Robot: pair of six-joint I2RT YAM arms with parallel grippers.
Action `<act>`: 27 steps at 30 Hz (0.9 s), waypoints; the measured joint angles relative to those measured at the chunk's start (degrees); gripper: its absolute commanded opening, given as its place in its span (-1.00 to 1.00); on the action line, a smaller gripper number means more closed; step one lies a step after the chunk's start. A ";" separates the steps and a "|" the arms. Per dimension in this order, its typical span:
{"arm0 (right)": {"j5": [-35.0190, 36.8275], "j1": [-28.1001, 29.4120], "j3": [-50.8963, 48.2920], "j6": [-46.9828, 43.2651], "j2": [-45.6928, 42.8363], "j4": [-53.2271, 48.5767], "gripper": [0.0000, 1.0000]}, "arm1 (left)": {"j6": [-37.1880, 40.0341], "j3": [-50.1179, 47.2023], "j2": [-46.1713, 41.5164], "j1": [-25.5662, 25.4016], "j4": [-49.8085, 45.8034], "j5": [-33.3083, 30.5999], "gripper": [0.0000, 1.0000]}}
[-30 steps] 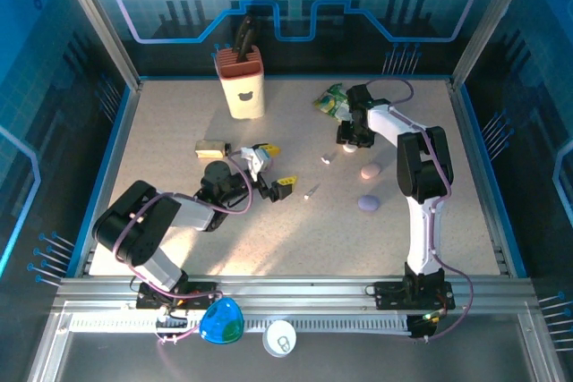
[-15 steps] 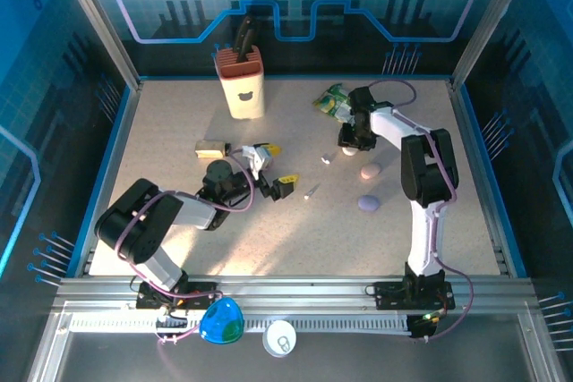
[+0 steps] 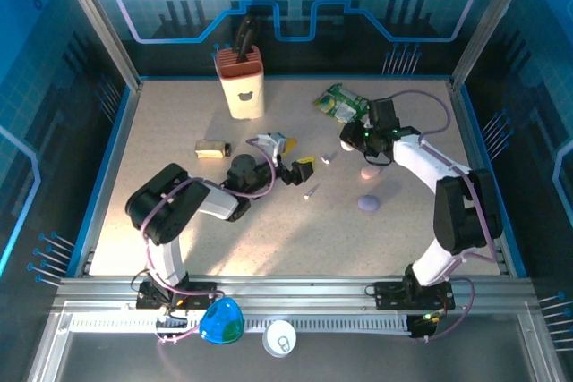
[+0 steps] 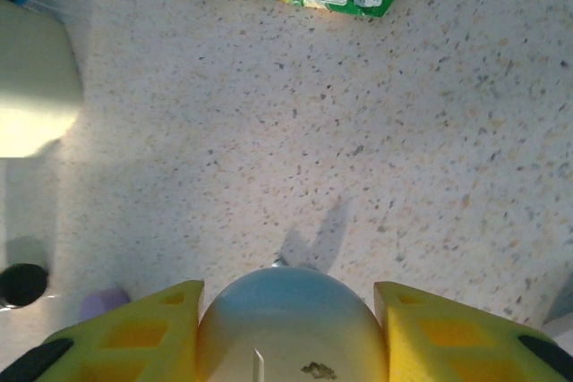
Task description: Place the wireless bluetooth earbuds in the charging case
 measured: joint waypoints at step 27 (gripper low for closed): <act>-10.03 5.95 -4.00 9.49 -7.56 9.46 -0.10 | -18.84 11.45 8.66 -4.72 2.43 -3.34 0.11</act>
